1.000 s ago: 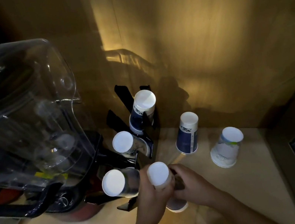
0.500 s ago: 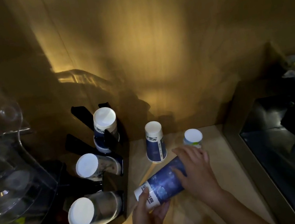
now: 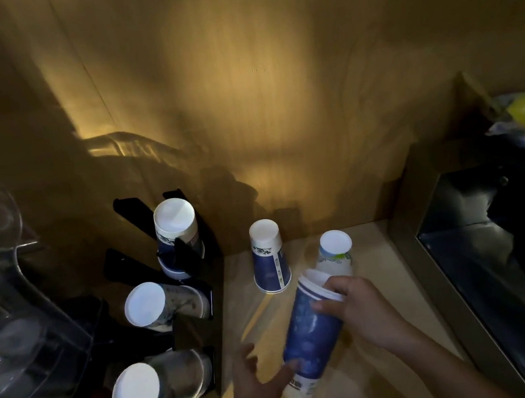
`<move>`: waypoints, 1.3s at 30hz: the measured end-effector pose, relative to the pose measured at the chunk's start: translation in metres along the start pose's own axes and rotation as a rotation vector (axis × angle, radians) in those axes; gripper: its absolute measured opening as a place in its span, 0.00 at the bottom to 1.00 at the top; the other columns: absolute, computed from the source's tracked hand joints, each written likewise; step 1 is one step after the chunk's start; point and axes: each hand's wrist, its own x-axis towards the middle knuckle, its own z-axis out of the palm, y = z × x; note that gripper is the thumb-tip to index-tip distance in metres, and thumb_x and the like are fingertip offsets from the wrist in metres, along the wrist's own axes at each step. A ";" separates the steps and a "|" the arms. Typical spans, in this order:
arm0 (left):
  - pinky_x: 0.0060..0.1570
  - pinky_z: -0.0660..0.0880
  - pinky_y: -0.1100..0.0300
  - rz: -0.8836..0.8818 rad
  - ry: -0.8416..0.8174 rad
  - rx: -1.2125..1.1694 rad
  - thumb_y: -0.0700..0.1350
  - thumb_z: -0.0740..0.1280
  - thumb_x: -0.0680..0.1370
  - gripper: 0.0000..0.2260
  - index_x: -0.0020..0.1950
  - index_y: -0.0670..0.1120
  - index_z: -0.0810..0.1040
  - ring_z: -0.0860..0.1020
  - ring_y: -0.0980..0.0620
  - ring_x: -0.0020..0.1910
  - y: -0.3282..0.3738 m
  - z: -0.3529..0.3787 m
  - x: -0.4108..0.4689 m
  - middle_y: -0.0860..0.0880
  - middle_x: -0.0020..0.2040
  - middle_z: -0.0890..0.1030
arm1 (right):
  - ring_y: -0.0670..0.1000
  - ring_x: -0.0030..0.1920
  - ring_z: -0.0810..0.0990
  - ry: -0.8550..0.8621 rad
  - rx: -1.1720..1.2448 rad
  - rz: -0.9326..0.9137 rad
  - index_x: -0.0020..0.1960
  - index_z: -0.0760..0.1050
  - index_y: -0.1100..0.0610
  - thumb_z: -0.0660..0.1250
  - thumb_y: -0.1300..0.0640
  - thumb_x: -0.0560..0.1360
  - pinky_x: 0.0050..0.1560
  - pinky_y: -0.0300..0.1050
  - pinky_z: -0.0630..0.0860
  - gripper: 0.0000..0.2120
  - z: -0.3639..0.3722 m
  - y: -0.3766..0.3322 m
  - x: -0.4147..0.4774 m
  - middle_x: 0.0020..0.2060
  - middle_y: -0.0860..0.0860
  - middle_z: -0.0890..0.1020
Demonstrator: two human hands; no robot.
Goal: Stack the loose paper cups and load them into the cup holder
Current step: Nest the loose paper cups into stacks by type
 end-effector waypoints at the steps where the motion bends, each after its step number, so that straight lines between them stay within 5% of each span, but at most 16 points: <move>1: 0.63 0.67 0.51 0.134 -0.039 0.113 0.47 0.80 0.61 0.39 0.67 0.47 0.63 0.67 0.50 0.60 0.004 -0.001 -0.001 0.47 0.63 0.67 | 0.46 0.39 0.80 -0.029 -0.058 -0.019 0.35 0.75 0.53 0.70 0.56 0.70 0.38 0.41 0.74 0.06 0.002 -0.003 0.000 0.36 0.49 0.82; 6: 0.67 0.66 0.51 0.526 -0.056 0.423 0.56 0.79 0.58 0.48 0.71 0.51 0.57 0.67 0.53 0.65 0.027 0.019 -0.011 0.55 0.63 0.66 | 0.46 0.37 0.77 -0.120 -0.086 -0.091 0.36 0.75 0.56 0.71 0.54 0.69 0.38 0.41 0.72 0.08 0.017 -0.019 -0.003 0.36 0.53 0.81; 14: 0.59 0.70 0.59 0.664 0.087 0.373 0.56 0.77 0.60 0.43 0.70 0.51 0.60 0.72 0.54 0.59 0.029 0.031 -0.007 0.52 0.62 0.71 | 0.39 0.34 0.74 -0.164 -0.014 -0.191 0.34 0.73 0.52 0.62 0.55 0.77 0.38 0.36 0.69 0.13 0.009 -0.027 -0.007 0.33 0.47 0.77; 21: 0.60 0.72 0.58 0.626 -0.078 0.229 0.51 0.79 0.59 0.43 0.68 0.57 0.60 0.72 0.57 0.61 0.031 0.039 -0.008 0.56 0.63 0.70 | 0.35 0.36 0.75 -0.107 -0.086 -0.218 0.33 0.69 0.48 0.60 0.54 0.78 0.36 0.28 0.70 0.14 0.001 -0.021 -0.008 0.34 0.43 0.77; 24: 0.46 0.74 0.73 0.580 -0.175 0.153 0.46 0.80 0.59 0.40 0.62 0.64 0.62 0.74 0.66 0.53 0.037 0.038 -0.012 0.62 0.59 0.71 | 0.32 0.34 0.74 -0.039 -0.127 -0.237 0.32 0.67 0.45 0.59 0.56 0.78 0.36 0.28 0.69 0.17 -0.003 -0.022 -0.007 0.31 0.41 0.74; 26: 0.39 0.74 0.75 0.533 -0.251 0.103 0.42 0.80 0.59 0.37 0.59 0.62 0.63 0.77 0.68 0.47 0.037 0.035 -0.012 0.61 0.55 0.73 | 0.35 0.33 0.73 0.051 -0.080 -0.213 0.33 0.68 0.48 0.58 0.58 0.78 0.34 0.30 0.67 0.16 -0.010 -0.024 -0.004 0.31 0.41 0.73; 31: 0.34 0.78 0.66 0.317 -0.341 -0.002 0.55 0.79 0.53 0.38 0.55 0.68 0.61 0.82 0.59 0.40 0.032 0.029 -0.022 0.51 0.51 0.78 | 0.43 0.27 0.65 0.225 0.072 -0.194 0.30 0.67 0.57 0.62 0.55 0.76 0.27 0.37 0.60 0.16 -0.038 -0.024 0.004 0.26 0.51 0.68; 39: 0.35 0.79 0.65 0.326 -0.338 0.002 0.54 0.79 0.55 0.39 0.58 0.67 0.61 0.82 0.59 0.42 0.021 0.026 -0.026 0.52 0.53 0.77 | 0.45 0.28 0.67 0.254 0.253 -0.081 0.27 0.66 0.55 0.66 0.54 0.74 0.31 0.42 0.62 0.19 -0.034 -0.012 0.000 0.25 0.52 0.69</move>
